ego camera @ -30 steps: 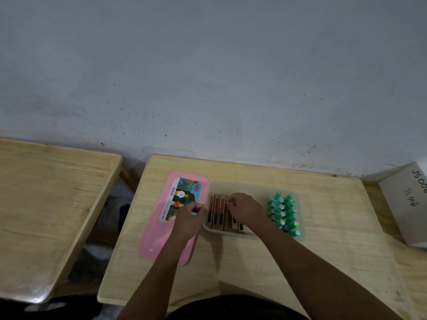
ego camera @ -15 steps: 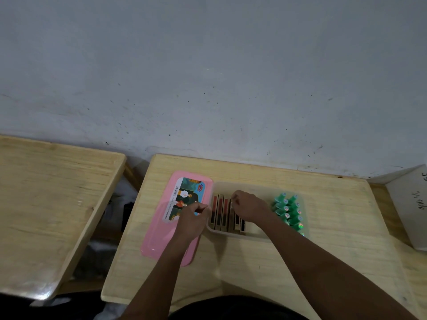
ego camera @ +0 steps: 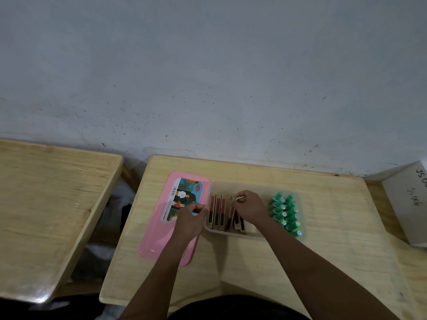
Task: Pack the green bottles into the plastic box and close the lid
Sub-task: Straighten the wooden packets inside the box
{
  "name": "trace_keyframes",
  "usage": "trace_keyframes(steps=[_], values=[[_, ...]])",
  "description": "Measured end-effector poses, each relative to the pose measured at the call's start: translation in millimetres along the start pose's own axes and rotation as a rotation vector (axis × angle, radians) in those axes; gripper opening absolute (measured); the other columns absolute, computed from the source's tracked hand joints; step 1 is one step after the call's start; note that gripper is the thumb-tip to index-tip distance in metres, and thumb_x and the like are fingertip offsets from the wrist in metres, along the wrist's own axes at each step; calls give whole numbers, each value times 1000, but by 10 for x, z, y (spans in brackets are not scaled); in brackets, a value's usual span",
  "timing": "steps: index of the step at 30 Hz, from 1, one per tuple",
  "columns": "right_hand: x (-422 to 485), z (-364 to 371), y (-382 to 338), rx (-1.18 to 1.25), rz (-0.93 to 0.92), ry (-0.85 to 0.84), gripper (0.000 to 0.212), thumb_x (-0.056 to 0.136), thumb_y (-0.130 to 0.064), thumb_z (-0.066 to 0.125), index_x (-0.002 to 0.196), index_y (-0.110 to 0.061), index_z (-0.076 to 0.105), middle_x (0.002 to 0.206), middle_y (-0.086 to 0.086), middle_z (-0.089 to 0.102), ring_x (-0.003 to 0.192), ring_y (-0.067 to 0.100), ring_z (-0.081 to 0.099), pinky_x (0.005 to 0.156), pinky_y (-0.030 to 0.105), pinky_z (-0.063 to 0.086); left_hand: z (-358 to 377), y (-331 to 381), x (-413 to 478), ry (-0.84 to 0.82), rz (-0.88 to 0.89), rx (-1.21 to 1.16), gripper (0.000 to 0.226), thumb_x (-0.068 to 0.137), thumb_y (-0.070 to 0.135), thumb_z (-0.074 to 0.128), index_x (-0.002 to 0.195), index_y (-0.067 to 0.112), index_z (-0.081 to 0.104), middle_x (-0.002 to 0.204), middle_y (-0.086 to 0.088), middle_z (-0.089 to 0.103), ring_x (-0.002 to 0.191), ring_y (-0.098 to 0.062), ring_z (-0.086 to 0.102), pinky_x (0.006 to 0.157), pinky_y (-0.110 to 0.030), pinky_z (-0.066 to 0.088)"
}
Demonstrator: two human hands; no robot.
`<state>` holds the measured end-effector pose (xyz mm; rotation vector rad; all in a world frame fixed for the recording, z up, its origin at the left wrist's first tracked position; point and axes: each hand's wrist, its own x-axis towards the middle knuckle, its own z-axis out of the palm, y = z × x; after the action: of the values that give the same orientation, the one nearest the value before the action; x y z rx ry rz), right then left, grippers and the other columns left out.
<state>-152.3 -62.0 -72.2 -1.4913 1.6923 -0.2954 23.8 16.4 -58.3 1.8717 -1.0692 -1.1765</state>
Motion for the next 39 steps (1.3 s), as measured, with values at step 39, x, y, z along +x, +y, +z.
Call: trace_keyframes(steps=[39], values=[[-280,84,230,-159,113,9,21,78,-32,62,81,-12,62,75,5,68,73,23,67,69,35,57,7,-32,-2,8,3,-43,13,92,18,58,80,20,63,86,-1,65,87,-19,62,82,-38,56]])
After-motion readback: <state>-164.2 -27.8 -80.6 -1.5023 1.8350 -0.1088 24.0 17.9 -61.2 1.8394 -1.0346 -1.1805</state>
